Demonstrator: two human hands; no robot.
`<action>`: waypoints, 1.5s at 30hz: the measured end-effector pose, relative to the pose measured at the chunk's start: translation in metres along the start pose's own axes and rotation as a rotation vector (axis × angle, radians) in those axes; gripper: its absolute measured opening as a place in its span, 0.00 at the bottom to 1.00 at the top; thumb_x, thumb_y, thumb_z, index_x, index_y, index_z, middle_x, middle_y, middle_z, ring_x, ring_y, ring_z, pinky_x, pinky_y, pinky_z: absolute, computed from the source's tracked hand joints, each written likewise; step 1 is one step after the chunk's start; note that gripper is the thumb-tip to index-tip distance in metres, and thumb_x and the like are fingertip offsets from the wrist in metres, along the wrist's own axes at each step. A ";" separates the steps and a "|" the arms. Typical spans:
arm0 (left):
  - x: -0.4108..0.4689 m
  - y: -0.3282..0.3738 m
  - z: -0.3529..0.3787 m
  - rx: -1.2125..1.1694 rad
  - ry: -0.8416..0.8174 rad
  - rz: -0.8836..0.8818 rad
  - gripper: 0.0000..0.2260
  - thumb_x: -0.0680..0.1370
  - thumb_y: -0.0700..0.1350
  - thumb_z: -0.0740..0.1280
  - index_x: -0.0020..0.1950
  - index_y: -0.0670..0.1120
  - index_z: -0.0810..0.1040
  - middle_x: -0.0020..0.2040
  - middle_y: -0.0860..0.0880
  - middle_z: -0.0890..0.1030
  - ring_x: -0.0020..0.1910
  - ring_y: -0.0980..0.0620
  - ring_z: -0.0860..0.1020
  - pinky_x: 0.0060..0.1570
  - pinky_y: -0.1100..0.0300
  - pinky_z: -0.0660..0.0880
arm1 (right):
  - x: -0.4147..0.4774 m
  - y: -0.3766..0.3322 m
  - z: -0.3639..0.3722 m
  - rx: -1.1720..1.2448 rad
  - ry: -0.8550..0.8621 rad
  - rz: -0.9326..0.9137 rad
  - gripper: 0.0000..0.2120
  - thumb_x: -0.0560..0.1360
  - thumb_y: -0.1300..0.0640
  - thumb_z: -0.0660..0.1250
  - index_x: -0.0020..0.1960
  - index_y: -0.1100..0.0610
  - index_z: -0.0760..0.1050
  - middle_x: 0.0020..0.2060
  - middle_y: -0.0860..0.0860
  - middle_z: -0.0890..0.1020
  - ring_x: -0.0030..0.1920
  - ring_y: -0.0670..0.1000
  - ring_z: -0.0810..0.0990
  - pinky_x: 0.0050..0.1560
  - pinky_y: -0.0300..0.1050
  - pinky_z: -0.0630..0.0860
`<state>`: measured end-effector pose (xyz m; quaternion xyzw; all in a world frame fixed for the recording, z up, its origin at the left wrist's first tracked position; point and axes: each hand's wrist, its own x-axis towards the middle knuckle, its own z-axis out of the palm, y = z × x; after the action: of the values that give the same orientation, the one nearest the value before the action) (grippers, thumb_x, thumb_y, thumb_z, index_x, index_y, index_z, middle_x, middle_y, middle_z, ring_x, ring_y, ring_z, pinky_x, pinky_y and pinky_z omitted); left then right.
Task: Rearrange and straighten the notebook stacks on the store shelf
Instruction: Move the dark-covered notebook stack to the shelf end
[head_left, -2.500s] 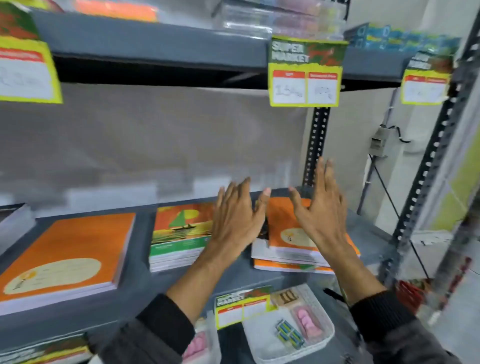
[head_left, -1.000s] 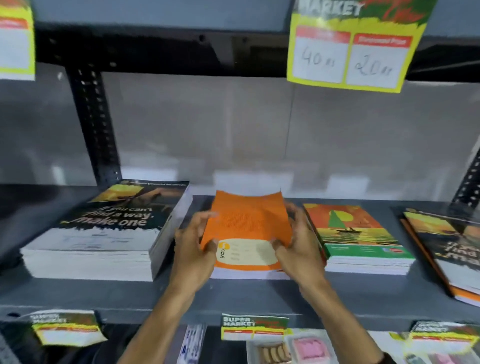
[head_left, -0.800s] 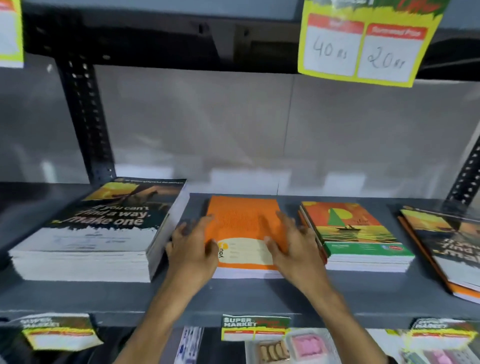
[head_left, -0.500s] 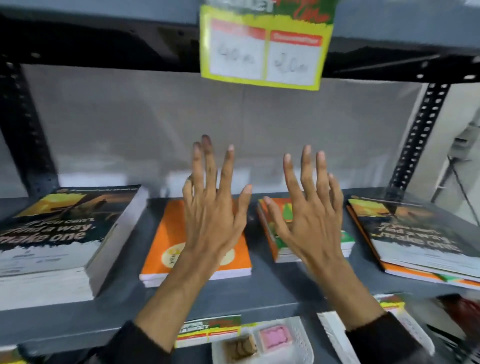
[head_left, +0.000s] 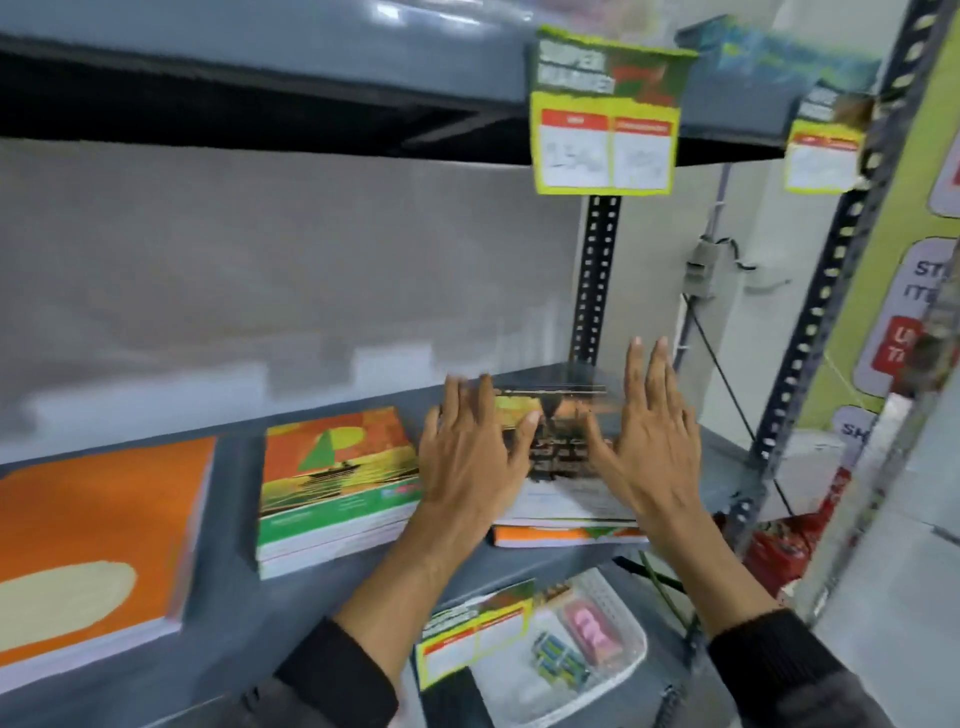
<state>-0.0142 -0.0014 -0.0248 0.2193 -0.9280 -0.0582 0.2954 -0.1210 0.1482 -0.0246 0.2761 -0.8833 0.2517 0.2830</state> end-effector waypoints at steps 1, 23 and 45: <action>0.002 0.009 0.011 -0.002 -0.087 -0.047 0.35 0.81 0.65 0.49 0.79 0.41 0.54 0.78 0.39 0.63 0.80 0.41 0.53 0.74 0.44 0.56 | 0.001 0.017 0.002 -0.004 -0.082 0.049 0.44 0.80 0.35 0.57 0.83 0.53 0.37 0.83 0.56 0.44 0.83 0.57 0.49 0.76 0.58 0.58; -0.031 -0.027 -0.097 -1.717 0.230 -0.233 0.33 0.71 0.19 0.62 0.65 0.52 0.73 0.65 0.44 0.81 0.56 0.45 0.84 0.52 0.47 0.81 | -0.029 -0.020 -0.033 1.166 0.028 0.153 0.31 0.73 0.67 0.74 0.69 0.46 0.70 0.63 0.50 0.82 0.62 0.40 0.81 0.64 0.37 0.77; -0.234 -0.483 -0.353 -0.709 0.325 -0.458 0.29 0.76 0.22 0.57 0.58 0.57 0.72 0.51 0.49 0.83 0.56 0.53 0.81 0.55 0.59 0.73 | -0.169 -0.558 0.038 1.584 -0.401 0.013 0.25 0.77 0.75 0.65 0.65 0.50 0.74 0.59 0.51 0.84 0.61 0.47 0.82 0.59 0.44 0.78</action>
<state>0.5388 -0.3233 0.0271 0.3106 -0.7199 -0.4012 0.4737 0.3332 -0.2184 0.0010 0.4290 -0.4788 0.7489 -0.1609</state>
